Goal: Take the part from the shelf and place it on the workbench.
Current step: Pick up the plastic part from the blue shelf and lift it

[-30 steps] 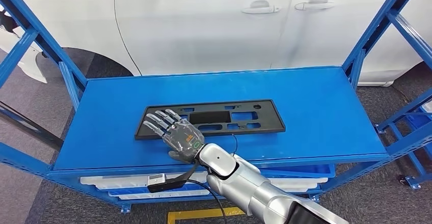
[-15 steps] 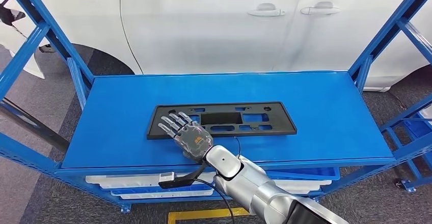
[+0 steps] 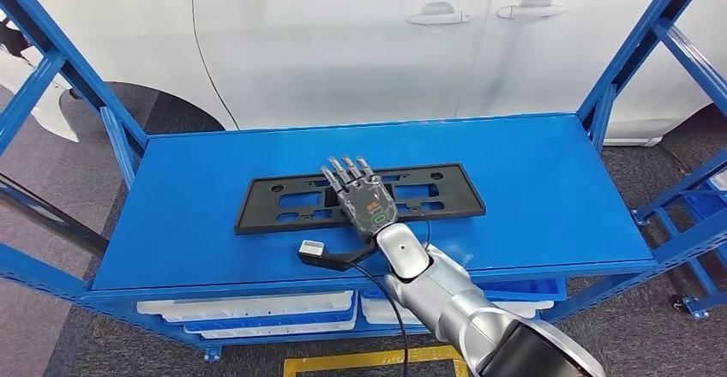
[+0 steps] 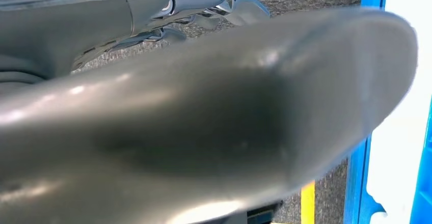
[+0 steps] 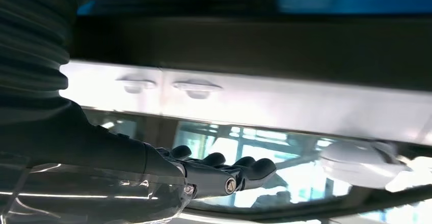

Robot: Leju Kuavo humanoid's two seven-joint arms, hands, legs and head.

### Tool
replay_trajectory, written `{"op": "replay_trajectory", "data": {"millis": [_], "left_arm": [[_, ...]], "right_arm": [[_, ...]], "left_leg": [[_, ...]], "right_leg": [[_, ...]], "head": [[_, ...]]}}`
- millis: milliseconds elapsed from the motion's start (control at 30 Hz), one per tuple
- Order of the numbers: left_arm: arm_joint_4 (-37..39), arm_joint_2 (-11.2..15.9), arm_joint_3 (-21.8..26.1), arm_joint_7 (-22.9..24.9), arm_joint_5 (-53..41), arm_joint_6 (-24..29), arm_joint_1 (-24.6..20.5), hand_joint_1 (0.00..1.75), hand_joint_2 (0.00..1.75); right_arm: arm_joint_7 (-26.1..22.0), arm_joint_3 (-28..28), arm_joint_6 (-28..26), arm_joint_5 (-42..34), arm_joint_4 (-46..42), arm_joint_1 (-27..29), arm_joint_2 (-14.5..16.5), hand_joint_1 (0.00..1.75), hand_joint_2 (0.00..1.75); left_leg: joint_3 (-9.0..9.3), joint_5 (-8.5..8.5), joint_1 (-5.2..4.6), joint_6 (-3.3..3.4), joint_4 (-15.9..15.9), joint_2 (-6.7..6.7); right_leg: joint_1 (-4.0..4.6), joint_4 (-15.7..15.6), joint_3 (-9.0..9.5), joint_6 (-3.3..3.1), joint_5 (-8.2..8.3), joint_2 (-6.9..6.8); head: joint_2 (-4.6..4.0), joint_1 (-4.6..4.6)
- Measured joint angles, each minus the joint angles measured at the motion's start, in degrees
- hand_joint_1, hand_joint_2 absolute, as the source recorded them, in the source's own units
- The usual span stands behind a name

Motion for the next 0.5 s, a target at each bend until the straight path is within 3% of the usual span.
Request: {"op": "replay_trajectory", "data": {"millis": [67,100,133,267,333,400,433,467,500], "left_arm": [[0.0,0.07,0.19,0.0,-0.2,-0.03,-0.12,0.0,0.0],[0.0,0.09,0.3,0.0,-0.31,-0.04,-0.23,0.0,0.0],[0.0,0.11,0.41,0.0,-0.4,-0.04,-0.31,0.0,0.0],[0.0,0.16,0.76,0.0,-0.49,-0.07,-0.41,0.0,0.0],[0.0,0.17,0.8,0.0,-0.5,-0.1,-0.51,0.0,0.0],[0.0,0.2,0.85,-0.02,-0.49,-0.21,-0.54,0.0,0.0],[0.0,0.21,0.87,-0.13,-0.48,-0.38,-0.5,0.0,0.0],[0.0,0.21,0.88,-0.32,-0.48,-0.62,-0.46,0.0,0.0],[0.0,0.2,0.89,-0.59,-0.48,-0.89,-0.43,0.0,0.0]], "right_arm": [[-0.04,-1.63,0.31,0.16,0.39,-0.4,-0.5,1.39,1.75],[-0.17,-2.31,0.64,0.2,0.58,-0.66,-0.7,1.75,1.75],[-0.33,-2.91,1.01,0.28,0.77,-0.88,-0.88,1.75,1.75],[-0.91,-4.35,1.7,0.53,1.34,-1.31,-1.34,1.75,1.75],[-1.23,-4.83,1.83,0.58,1.52,-1.45,-1.48,1.75,1.75],[-1.87,-5.13,2.14,0.62,1.75,-1.35,-1.65,1.75,1.75],[-2.32,-5.27,2.28,0.68,1.86,-1.22,-1.74,1.75,1.75],[-2.78,-5.4,2.39,0.76,1.95,-1.16,-1.8,1.75,1.75],[-3.24,-5.54,2.45,0.84,2.01,-1.18,-1.83,1.75,1.75]], "left_leg": [[3.93,3.89,-0.08,0.38,-8.31,-0.01],[5.35,4.83,-0.18,0.7,-11.33,-0.04],[6.06,5.07,-0.31,1.03,-12.92,-0.09],[6.29,5.28,-0.2,2.51,-13.87,-0.08],[6.39,5.5,-0.09,3.04,-14.16,0.03],[6.3,5.46,-0.17,3.22,-14.09,0.04],[6.28,5.43,-0.2,3.25,-14.04,0.03],[6.28,5.38,-0.2,3.24,-13.95,0.0],[6.31,5.28,-0.21,3.18,-13.81,-0.04]], "right_leg": [[0.1,0.26,0.04,0.31,-0.21,0.14],[0.19,0.38,-0.04,0.57,-0.27,0.21],[0.26,0.45,-0.17,0.86,-0.29,0.25],[0.21,1.31,-0.64,2.15,-0.97,0.24],[0.03,6.5,-3.01,2.65,-3.99,0.16],[-0.12,14.65,-6.99,2.98,-7.46,0.13],[-0.18,17.28,-8.35,3.07,-8.05,0.12],[-0.22,17.54,-8.59,3.09,-7.43,0.1],[-0.25,15.42,-7.67,3.01,-5.78,0.09]], "head": [[0.0,0.01],[0.0,0.03],[0.0,0.04],[0.01,0.08],[0.01,0.13],[0.01,0.14],[0.01,0.15],[0.01,0.15],[0.01,0.15]]}}
